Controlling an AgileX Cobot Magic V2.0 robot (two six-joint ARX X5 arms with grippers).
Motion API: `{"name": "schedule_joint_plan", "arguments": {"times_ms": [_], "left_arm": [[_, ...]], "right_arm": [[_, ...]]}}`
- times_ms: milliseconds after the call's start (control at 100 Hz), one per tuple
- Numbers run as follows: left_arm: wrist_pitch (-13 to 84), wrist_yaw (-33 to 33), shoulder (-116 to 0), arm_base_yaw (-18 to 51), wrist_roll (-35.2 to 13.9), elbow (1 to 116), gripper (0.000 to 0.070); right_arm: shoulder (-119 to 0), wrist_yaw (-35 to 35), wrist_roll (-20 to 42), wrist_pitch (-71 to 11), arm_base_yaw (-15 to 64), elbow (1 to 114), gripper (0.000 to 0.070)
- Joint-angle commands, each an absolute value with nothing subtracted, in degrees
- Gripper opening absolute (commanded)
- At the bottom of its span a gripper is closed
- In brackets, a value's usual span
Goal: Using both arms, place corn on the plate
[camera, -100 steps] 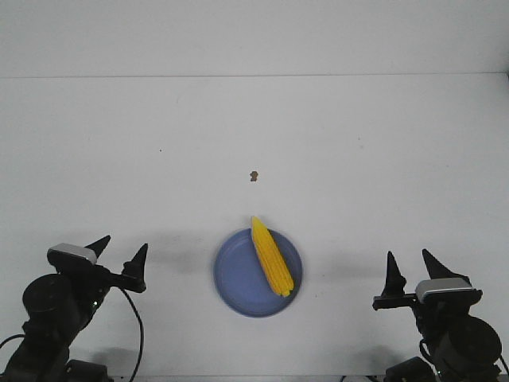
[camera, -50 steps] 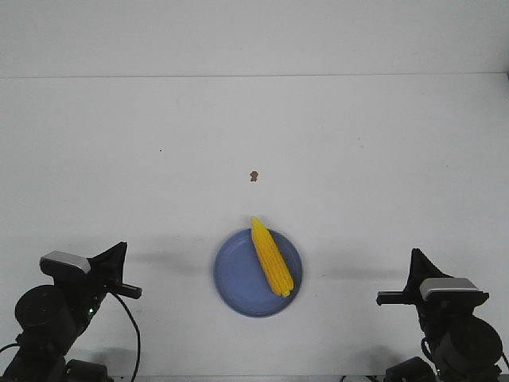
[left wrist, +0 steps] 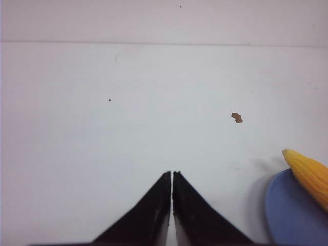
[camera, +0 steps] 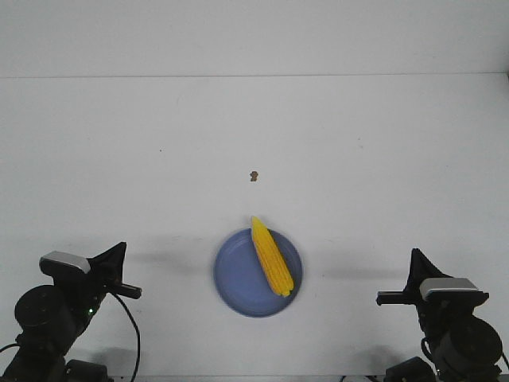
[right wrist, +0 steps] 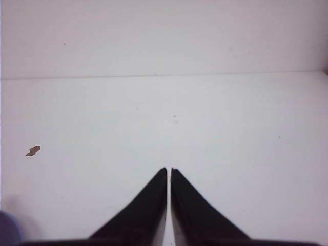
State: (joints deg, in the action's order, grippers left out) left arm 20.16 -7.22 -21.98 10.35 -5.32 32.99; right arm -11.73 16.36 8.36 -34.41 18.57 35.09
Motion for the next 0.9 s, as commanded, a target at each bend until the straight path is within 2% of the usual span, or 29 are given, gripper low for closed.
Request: {"name": "schedule_joint_plan", "arguments": {"times_ms": [0, 590, 890], "left_arm": [[19.62, -7.05, -21.98, 10.35, -5.43, 33.36, 0.0006], [19.62, -7.05, -21.96, 10.35, -5.43, 33.36, 0.0005], [18.13, -7.01, -19.27, 10.28, -2.42, 33.26, 0.0006]], "right_arm": [[-11.62, 16.53, 8.56, -33.82, 18.74, 35.22, 0.0017], [-11.62, 16.53, 8.56, -33.82, 18.72, 35.22, 0.0016], [-11.62, 16.53, 8.56, -33.82, 18.72, 35.22, 0.0017]]}}
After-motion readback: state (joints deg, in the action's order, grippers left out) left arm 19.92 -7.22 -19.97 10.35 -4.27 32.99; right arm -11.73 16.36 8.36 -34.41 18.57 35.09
